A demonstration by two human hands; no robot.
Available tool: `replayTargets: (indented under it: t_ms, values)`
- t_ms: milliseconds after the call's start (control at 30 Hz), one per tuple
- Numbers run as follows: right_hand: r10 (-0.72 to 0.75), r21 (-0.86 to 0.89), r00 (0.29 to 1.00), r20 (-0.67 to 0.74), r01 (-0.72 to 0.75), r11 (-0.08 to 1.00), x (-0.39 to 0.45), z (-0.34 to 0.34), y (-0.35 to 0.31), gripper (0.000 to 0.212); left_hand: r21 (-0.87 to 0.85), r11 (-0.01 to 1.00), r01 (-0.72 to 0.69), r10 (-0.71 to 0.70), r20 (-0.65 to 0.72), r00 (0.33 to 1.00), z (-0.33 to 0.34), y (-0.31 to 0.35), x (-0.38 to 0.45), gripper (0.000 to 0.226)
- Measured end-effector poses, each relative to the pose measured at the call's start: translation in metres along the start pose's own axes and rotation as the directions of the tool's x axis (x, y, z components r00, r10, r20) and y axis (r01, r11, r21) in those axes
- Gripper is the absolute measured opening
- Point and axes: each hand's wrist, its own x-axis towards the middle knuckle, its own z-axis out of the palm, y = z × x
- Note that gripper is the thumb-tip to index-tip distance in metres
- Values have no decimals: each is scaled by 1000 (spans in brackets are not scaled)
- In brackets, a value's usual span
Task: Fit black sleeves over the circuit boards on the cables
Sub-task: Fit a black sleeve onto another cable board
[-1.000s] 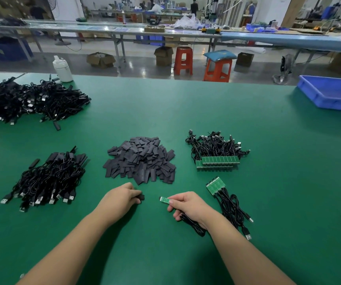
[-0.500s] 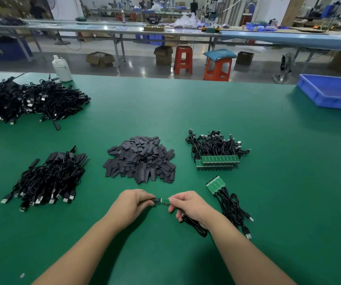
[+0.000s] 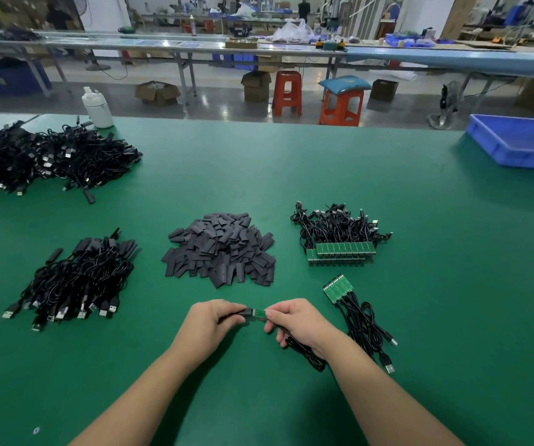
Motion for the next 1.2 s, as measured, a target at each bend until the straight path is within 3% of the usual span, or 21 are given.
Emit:
replayTargets:
  t_ms: [233, 400, 533, 1200]
  values:
    - [-8, 10, 1000, -10, 8, 1000, -2, 3, -1, 14, -4, 1000, -3, 3, 15, 1000, 1, 2, -1, 24]
    - [-11, -16, 1000, -10, 11, 1000, -2, 5, -2, 13, 131, 980, -149, 136, 108, 985, -2, -1, 3, 24]
    - [-15, -12, 1000, -17, 15, 1000, -3, 7, -3, 14, 159, 970, -186, 164, 145, 976, -3, -2, 7, 25]
    - [-10, 10, 1000, -10, 10, 1000, -5, 10, -3, 15, 228, 938, -262, 231, 151, 961, 6, 22, 6, 25]
